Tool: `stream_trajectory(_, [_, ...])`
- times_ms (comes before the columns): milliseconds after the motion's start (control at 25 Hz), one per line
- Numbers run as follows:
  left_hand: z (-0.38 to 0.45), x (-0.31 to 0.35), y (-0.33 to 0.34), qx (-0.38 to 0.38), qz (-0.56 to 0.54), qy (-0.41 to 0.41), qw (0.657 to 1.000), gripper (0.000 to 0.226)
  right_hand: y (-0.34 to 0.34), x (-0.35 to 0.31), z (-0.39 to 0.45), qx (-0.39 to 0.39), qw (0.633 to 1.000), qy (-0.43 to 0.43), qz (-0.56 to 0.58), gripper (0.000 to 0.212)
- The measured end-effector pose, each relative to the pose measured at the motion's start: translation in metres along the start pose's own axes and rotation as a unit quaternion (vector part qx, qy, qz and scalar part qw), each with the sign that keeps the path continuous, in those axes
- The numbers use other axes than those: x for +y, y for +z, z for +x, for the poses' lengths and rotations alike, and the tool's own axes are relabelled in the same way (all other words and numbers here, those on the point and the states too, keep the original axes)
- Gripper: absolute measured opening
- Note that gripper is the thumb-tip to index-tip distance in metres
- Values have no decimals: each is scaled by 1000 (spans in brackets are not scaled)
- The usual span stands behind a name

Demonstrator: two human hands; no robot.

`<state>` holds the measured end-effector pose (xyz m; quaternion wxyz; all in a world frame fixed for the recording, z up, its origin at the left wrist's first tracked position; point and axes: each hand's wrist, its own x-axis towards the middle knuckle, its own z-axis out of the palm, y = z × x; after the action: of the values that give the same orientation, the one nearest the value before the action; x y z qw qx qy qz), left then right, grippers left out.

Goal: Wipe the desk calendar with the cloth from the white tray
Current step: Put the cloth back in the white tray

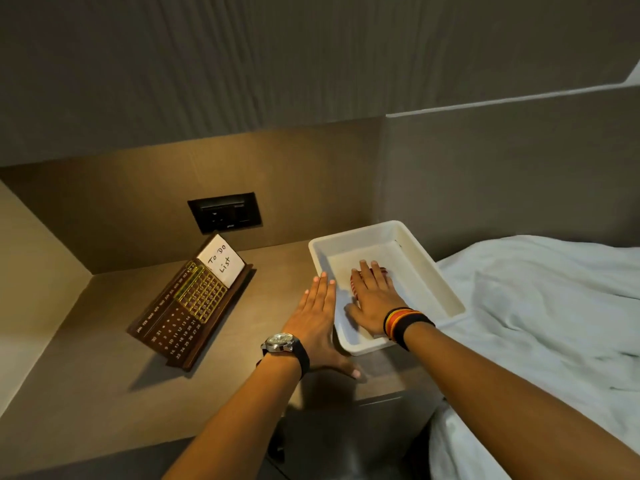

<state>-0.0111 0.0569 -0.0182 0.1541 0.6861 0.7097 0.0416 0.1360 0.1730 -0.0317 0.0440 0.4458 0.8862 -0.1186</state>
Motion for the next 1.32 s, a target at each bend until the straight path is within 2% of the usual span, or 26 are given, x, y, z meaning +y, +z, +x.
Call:
stream_trajectory(160, [-6,-3,-8,-2,4,1,1000,168,-14,-3,-5,-13,999,-13,31,80])
stream_trajectory(240, [-16,-9,-12,18,-16,-16,1000,163,-27,-10,-2,44,996,-37,71,74])
stream_trajectory(360, [-45,-25,-13,78,-40,-66,994,145,-45,-51,19,140,973,-118,144,67])
stream_trajectory(480, [-82,-42,-12,164,-66,-122,977,129,-56,-116,47,126,954,-178,208,64])
stream_trajectory(600, [-113,-51,-3,268,-129,-188,936,109,-53,-168,71,56,944,-180,271,64])
stream_trajectory(720, [-134,-55,7,347,-229,-286,863,93,-44,-199,87,-2,933,-122,337,66])
stream_trajectory(920, [-154,-62,-2,388,-368,-364,762,93,-45,-221,108,-23,898,-38,439,64])
stream_trajectory(1080, [-153,-81,-23,370,-483,-389,692,99,-53,-234,114,-23,894,-46,445,53])
stream_trajectory(1160, [-151,-93,-31,355,-507,-386,684,97,-54,-238,113,-11,893,-46,447,44])
stream_trajectory(1320, [-159,-126,-46,347,-516,-375,687,96,-49,-228,95,23,878,-19,478,41])
